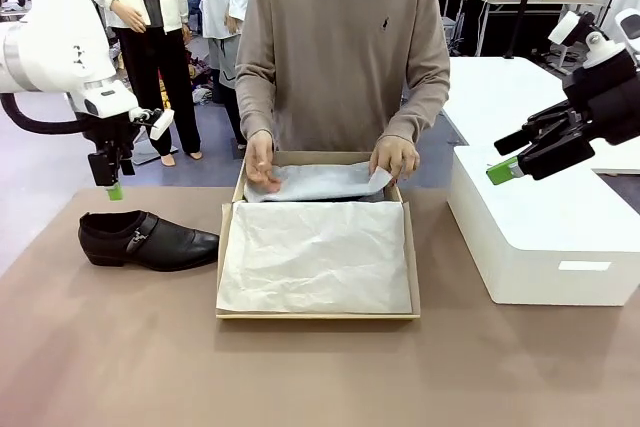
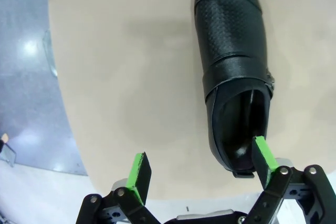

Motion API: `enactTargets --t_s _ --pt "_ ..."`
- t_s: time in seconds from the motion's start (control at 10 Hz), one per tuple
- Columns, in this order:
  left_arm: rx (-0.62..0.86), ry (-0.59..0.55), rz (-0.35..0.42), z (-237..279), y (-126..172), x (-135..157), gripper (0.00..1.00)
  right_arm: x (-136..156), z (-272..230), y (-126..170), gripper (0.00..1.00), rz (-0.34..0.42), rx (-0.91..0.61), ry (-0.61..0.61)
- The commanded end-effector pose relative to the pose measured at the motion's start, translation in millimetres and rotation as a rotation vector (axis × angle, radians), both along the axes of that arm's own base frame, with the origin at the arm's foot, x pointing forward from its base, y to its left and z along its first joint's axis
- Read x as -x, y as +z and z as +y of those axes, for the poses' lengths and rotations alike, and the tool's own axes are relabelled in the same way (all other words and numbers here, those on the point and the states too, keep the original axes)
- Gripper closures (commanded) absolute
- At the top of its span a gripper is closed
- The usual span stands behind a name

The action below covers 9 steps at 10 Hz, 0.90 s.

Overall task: Pack the shoes into the box.
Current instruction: Place the other shoe of the Shoes into the Shoes Box.

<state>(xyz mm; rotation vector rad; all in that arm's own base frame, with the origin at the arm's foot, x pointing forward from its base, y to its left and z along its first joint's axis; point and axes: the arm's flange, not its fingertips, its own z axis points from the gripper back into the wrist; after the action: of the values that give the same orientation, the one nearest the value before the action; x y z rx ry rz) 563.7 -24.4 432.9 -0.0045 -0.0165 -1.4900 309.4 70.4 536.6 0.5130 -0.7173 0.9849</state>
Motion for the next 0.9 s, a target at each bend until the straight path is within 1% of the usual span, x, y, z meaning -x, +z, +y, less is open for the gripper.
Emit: enactTargets --t_s 0.0,0.5,0.8 --pt "-0.006 -0.001 -0.009 -0.6 5.3 1.2 0.00 -3.6 0.2 0.3 0.00 -0.015 -0.027 0.025" --pt "0.000 -0.002 -0.005 -1.5 2.6 -1.0 0.00 -3.6 0.2 0.3 0.00 -0.015 -0.027 0.025" --pt "-0.001 0.023 0.045 7.7 -7.5 6.9 0.00 -3.6 0.2 0.3 0.00 -0.015 -0.027 0.025"
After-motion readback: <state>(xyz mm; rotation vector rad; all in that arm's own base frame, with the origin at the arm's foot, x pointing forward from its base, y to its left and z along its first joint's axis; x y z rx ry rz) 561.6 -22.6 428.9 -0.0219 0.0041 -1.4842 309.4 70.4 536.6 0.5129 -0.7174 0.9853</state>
